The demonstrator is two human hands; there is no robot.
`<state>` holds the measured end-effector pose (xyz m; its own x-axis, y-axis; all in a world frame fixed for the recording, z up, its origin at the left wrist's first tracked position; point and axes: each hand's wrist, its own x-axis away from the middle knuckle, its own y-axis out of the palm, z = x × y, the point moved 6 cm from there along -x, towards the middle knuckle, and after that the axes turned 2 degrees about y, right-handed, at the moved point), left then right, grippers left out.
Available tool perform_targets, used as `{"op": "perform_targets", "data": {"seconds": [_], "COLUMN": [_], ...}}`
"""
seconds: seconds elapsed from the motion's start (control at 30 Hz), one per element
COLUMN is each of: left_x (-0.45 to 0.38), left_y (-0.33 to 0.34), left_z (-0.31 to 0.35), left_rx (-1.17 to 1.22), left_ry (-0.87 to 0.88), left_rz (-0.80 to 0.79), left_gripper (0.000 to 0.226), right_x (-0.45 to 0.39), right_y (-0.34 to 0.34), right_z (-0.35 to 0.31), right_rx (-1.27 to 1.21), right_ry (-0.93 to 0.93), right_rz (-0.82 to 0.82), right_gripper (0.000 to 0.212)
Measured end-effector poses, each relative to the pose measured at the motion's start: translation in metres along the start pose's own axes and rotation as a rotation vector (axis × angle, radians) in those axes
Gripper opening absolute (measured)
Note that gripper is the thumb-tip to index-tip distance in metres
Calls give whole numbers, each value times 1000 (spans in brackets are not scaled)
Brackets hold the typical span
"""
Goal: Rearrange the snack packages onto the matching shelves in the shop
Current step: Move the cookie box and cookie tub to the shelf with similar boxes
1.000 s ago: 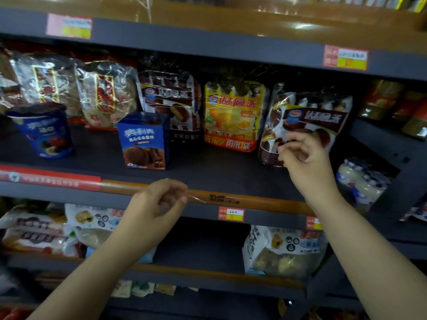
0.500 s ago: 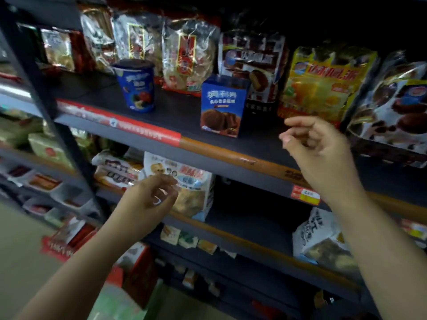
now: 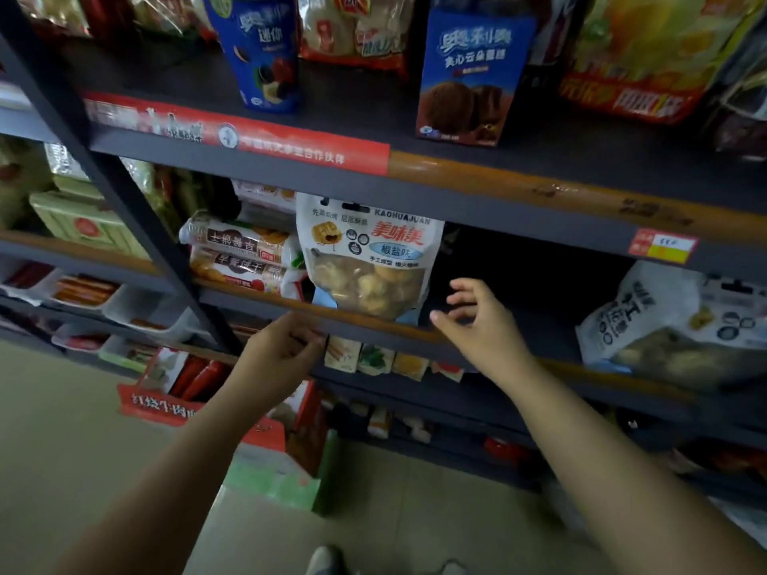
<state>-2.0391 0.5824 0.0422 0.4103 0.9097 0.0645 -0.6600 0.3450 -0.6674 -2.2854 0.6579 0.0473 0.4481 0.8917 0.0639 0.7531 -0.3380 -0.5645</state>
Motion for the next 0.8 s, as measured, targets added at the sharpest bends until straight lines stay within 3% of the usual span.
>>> {"op": "perform_targets", "data": {"seconds": [0.1, 0.2, 0.43, 0.6, 0.8], "left_x": [-21, -43, -66, -81, -93], "left_y": [-24, -47, -47, -29, 29], "left_z": [-17, -30, -37, -13, 25], "left_rx": [-50, -75, 14, 114, 213], "left_ry": [28, 62, 77, 106, 103], "left_rz": [-33, -17, -121, -133, -248], "left_gripper": [19, 28, 31, 47, 68], "right_x": [-21, -39, -51, -36, -12], "right_y": [13, 20, 19, 4, -48], "right_z": [-8, -20, -35, -20, 20], "right_rx": [-27, -79, -209, -302, -392], "right_ry": [57, 71, 84, 116, 151], "right_rz": [144, 257, 468, 541, 635], "right_gripper": [66, 67, 7, 23, 19]}}
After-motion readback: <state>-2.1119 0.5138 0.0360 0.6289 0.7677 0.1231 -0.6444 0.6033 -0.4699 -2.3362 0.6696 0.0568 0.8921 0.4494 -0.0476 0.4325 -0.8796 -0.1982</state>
